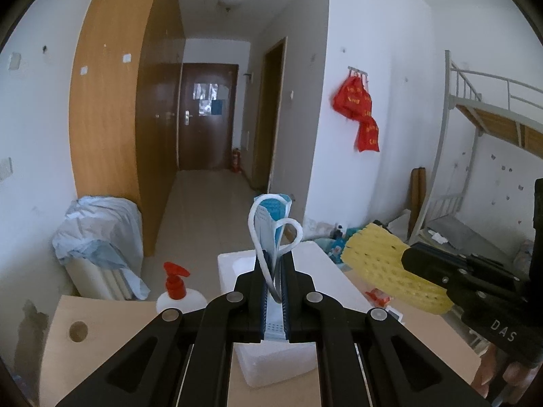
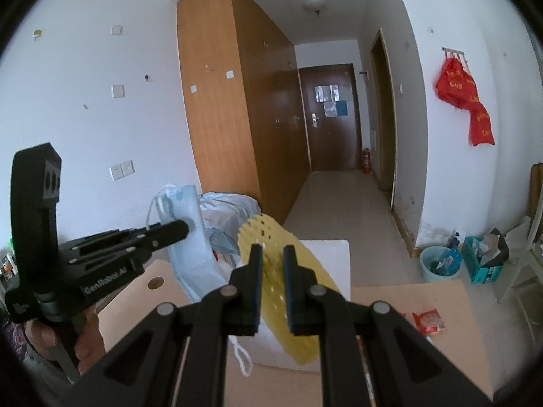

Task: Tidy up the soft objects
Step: 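Lift the mask and foam net and carry both over the white foam box, then open the left tool to drop the blue mask into the white foam box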

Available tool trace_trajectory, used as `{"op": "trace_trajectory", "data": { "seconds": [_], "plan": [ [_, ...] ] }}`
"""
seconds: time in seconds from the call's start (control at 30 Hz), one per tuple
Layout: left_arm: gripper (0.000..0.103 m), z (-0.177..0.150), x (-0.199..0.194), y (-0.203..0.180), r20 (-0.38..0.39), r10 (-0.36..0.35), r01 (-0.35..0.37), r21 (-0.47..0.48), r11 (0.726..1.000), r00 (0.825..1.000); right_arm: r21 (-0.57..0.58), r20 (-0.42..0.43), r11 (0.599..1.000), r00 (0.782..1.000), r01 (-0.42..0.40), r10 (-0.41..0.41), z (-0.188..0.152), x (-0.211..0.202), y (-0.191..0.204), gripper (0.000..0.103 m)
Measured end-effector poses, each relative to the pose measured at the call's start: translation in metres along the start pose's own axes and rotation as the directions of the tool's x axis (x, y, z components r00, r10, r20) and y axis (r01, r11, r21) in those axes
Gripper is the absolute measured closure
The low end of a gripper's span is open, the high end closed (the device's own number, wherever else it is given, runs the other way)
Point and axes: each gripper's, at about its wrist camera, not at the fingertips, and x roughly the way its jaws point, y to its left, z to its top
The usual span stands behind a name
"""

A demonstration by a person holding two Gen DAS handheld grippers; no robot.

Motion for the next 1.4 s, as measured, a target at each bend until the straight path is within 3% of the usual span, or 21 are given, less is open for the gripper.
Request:
{"op": "trace_trajectory", "data": {
  "seconds": [0.17, 0.7, 1.07, 1.4],
  "plan": [
    [0.096, 0.005, 0.013, 0.003, 0.030, 0.005, -0.006, 0.006, 1.000, 1.000, 0.026, 0.006, 1.000, 1.000, -0.014, 0.014, 0.002, 0.012, -0.007, 0.088],
    [0.096, 0.000, 0.056, -0.004, 0.011, 0.001, -0.002, 0.047, 0.999, 1.000, 0.029, -0.025, 0.999, 0.999, 0.026, -0.025, 0.000, 0.034, -0.013, 0.088],
    [0.096, -0.011, 0.092, -0.004, -0.068, -0.032, 0.034, 0.038, 0.999, 0.997, 0.041, -0.033, 0.998, 0.999, 0.041, -0.040, 0.007, 0.038, -0.015, 0.088],
    [0.096, -0.018, 0.113, -0.008, -0.099, 0.020, -0.014, 0.057, 0.998, 0.995, 0.046, -0.029, 0.998, 0.999, 0.046, -0.044, 0.007, 0.038, -0.014, 0.088]
  ]
}}
